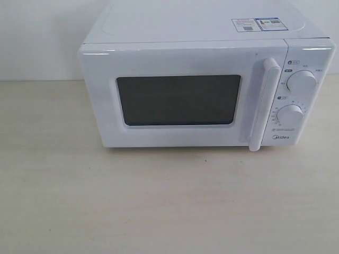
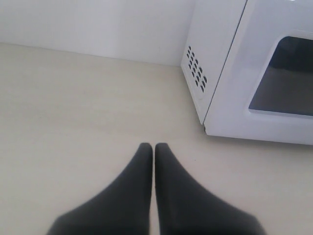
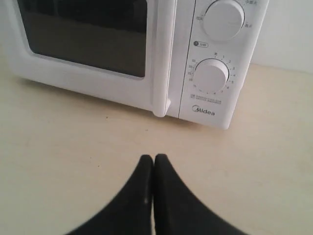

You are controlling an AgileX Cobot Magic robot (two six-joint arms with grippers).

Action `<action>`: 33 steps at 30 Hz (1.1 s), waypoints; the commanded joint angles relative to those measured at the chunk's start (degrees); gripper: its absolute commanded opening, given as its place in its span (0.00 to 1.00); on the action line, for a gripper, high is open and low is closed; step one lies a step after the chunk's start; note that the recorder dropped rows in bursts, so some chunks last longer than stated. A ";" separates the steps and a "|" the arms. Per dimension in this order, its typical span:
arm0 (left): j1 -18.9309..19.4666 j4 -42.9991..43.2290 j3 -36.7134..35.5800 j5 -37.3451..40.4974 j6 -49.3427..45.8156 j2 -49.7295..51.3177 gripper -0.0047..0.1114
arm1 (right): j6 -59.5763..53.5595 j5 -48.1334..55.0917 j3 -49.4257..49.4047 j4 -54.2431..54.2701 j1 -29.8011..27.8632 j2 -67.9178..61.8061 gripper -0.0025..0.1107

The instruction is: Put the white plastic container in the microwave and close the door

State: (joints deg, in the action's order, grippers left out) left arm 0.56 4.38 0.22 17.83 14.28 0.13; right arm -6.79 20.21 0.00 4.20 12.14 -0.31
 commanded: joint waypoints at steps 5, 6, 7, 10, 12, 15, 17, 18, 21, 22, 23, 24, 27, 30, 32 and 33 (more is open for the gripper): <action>-0.49 -0.30 -0.22 -0.23 0.37 -0.13 0.07 | -0.13 0.51 0.00 -0.48 -0.28 0.31 0.02; -0.49 -0.30 -0.22 -0.23 0.37 -0.13 0.07 | -0.13 0.51 0.00 -0.48 -0.52 0.31 0.02; -0.49 -0.30 -0.22 -0.23 0.37 -0.13 0.07 | -0.13 0.51 0.00 -0.48 -1.11 0.31 0.02; -0.49 -0.30 -0.22 -0.23 0.37 -0.13 0.07 | 0.44 0.51 0.00 0.77 -4.43 0.31 0.02; -0.49 -0.30 -0.22 -0.23 0.37 -0.13 0.07 | 0.64 0.62 0.00 2.21 -6.92 0.31 0.02; -0.49 -0.30 -0.22 -0.23 0.37 -0.13 0.07 | 0.70 0.74 0.00 2.81 -9.00 0.31 0.02; -0.49 -0.30 -0.22 -0.23 0.37 -0.13 0.07 | 0.70 0.74 0.00 2.81 -9.32 0.31 0.02; -0.49 -0.30 -0.22 -0.23 0.37 -0.13 0.07 | 0.70 0.74 0.00 2.81 -9.32 0.31 0.02; -0.49 -0.30 -0.22 -0.23 0.37 -0.13 0.07 | 0.70 0.74 0.00 2.81 -9.32 0.31 0.02; -0.49 -0.30 -0.22 -0.23 0.37 -0.13 0.07 | 0.70 0.74 0.00 2.81 -9.32 0.31 0.02; -0.49 -0.30 -0.22 -0.23 0.37 -0.13 0.07 | 0.70 0.74 0.00 2.81 -9.32 0.31 0.02; -0.49 -0.30 -0.22 -0.23 0.37 -0.13 0.07 | 0.70 0.74 0.00 2.81 -9.32 0.31 0.02; -0.49 -0.30 -0.22 -0.23 0.37 -0.13 0.07 | 0.70 0.74 0.00 2.81 -9.32 0.31 0.02; -0.49 -0.30 -0.22 -0.23 0.37 -0.13 0.07 | 0.70 0.74 0.00 2.81 -9.32 0.31 0.02; -0.49 -0.30 -0.22 -0.23 0.37 -0.13 0.07 | 0.70 0.74 0.00 2.81 -9.32 0.31 0.02; -0.49 -0.30 -0.22 -0.23 0.37 -0.13 0.07 | 0.70 0.74 0.00 2.81 -9.32 0.31 0.02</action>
State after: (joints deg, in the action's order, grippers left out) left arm 0.56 4.38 0.22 17.83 14.28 0.13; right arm -5.94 20.81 -0.01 6.95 3.01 -0.31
